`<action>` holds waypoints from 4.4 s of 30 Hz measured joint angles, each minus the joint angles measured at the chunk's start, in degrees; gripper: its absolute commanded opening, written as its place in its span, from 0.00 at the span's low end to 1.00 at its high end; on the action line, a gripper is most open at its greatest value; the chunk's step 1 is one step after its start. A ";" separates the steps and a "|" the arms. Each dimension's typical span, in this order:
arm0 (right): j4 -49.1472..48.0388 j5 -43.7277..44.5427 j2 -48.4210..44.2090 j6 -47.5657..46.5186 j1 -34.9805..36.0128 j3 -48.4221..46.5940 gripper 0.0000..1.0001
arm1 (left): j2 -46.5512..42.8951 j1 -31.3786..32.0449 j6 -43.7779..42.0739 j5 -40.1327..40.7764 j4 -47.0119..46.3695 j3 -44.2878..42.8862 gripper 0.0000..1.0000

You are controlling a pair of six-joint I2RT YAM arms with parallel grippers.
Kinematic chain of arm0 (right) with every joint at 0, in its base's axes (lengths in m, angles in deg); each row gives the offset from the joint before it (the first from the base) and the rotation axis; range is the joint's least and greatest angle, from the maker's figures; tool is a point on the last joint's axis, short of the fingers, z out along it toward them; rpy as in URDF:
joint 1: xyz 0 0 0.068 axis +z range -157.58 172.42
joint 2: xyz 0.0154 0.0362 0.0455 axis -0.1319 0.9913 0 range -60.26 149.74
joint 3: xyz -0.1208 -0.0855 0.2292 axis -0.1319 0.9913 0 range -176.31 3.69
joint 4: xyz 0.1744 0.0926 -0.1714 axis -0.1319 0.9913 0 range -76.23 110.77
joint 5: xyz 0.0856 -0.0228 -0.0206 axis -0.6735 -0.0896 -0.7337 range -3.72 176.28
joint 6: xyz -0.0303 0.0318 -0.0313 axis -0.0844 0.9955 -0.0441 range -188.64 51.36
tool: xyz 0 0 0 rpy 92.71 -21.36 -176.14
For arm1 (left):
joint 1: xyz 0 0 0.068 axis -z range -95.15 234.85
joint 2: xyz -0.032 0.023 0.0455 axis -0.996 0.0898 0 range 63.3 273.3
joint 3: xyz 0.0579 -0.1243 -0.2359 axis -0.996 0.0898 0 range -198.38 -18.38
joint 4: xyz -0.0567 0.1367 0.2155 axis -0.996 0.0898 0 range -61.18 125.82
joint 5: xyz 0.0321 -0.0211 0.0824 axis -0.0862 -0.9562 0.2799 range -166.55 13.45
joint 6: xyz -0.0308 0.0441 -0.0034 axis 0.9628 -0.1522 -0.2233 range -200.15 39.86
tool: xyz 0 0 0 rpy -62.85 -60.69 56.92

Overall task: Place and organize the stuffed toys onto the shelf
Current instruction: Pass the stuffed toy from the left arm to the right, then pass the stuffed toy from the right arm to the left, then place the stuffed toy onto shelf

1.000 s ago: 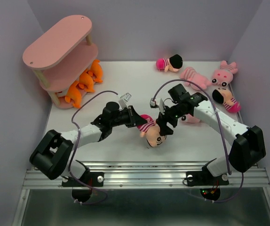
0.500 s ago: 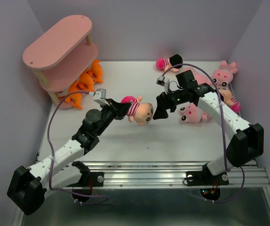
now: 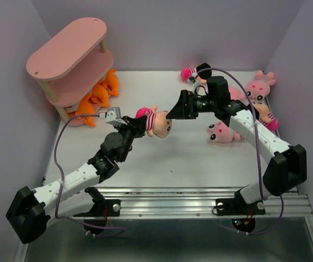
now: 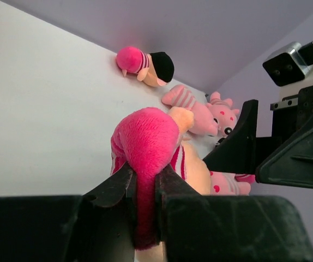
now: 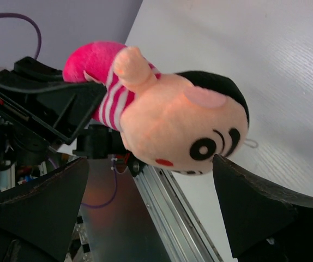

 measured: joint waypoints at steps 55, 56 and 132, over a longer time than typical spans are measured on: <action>14.80 -11.91 5.57 -66.45 -4.15 -4.00 0.01 | -2.64 -6.58 -13.97 -45.27 10.21 -2.67 0.90; 15.54 -12.11 5.29 -67.67 -4.15 -4.00 0.01 | -2.36 -6.95 -14.10 -46.45 10.80 -2.67 0.90; 0.61 -15.32 2.56 -38.97 -9.92 -6.12 1.00 | -2.36 -4.04 -27.08 -20.79 4.61 -1.95 0.00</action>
